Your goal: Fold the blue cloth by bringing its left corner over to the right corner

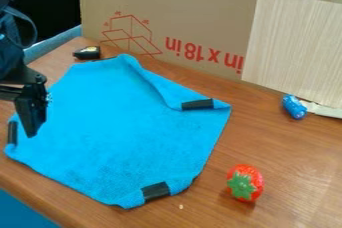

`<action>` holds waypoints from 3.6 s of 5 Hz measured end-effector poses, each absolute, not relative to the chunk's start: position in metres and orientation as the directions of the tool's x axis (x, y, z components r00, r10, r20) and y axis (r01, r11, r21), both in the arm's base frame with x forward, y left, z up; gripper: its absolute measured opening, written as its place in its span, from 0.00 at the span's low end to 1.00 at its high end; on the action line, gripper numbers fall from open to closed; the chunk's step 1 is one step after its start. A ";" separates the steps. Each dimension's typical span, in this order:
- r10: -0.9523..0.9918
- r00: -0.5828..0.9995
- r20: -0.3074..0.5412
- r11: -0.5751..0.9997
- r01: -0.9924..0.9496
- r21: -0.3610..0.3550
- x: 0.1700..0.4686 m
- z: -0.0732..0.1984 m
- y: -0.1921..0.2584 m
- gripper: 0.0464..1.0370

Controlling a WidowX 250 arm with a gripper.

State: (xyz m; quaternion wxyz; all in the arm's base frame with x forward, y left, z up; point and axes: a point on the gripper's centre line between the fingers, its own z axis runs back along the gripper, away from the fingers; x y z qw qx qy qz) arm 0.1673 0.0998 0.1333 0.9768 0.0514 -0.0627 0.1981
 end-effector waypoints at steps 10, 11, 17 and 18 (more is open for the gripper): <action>0.612 0.728 0.309 0.783 -0.614 -0.102 0.195 0.027 0.227 0.94; 0.623 0.712 0.324 0.771 -0.629 -0.101 0.197 0.026 0.230 0.65; 0.778 0.623 0.083 0.622 -0.742 -0.251 0.247 0.105 0.183 0.01; 0.785 0.616 0.067 0.615 -0.761 -0.207 0.274 0.104 0.144 0.01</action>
